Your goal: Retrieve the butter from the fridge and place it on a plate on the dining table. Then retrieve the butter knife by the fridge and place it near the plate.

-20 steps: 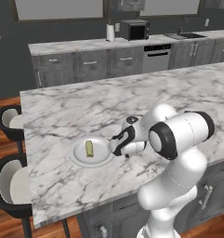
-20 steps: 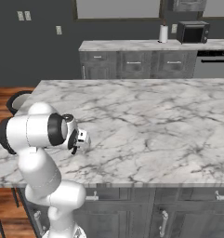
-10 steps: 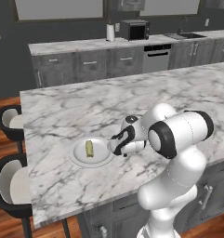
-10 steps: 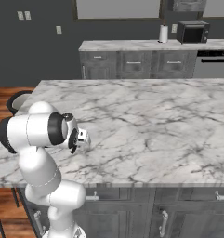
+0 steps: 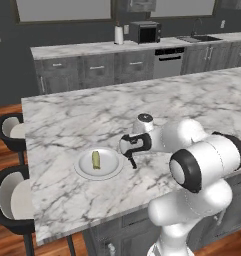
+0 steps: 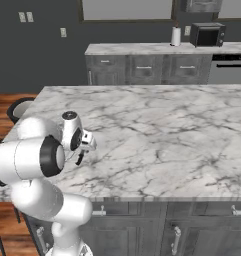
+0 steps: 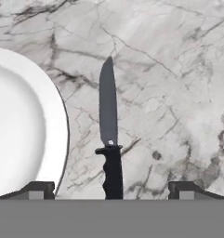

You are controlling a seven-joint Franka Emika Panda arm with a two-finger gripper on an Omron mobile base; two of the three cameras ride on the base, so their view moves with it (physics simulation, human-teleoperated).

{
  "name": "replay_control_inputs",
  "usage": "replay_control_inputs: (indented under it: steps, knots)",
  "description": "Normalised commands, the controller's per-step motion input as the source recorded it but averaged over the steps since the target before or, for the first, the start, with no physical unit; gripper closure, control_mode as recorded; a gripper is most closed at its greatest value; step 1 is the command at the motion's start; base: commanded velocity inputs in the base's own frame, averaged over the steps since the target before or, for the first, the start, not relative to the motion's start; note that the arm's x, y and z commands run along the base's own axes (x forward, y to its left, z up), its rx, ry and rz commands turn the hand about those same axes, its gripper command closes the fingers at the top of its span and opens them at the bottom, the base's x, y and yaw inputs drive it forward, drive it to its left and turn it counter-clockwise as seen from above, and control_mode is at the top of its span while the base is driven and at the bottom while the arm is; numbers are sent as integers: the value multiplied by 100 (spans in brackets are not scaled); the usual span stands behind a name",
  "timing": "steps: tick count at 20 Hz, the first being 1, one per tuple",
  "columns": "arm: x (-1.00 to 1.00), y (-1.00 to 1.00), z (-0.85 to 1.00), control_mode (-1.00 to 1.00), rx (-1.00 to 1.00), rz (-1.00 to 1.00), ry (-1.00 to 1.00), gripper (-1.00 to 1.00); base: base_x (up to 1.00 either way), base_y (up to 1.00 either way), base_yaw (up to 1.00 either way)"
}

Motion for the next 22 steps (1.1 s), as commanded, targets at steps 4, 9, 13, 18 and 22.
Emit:
replay_control_inputs:
  steps: [4,9,13,18,22]
  knots:
    - [-28,-4,97,-100,5,0,13,-100,0,0,0]
    - [-81,-6,94,-100,-1,-1,18,-100,0,0,0]
    - [-100,-15,56,-100,-1,-1,13,-100,0,0,0]
    - [-100,-2,19,-100,-5,0,-23,-100,0,0,0]
    - [-100,0,4,-100,-7,2,-49,-100,0,0,0]
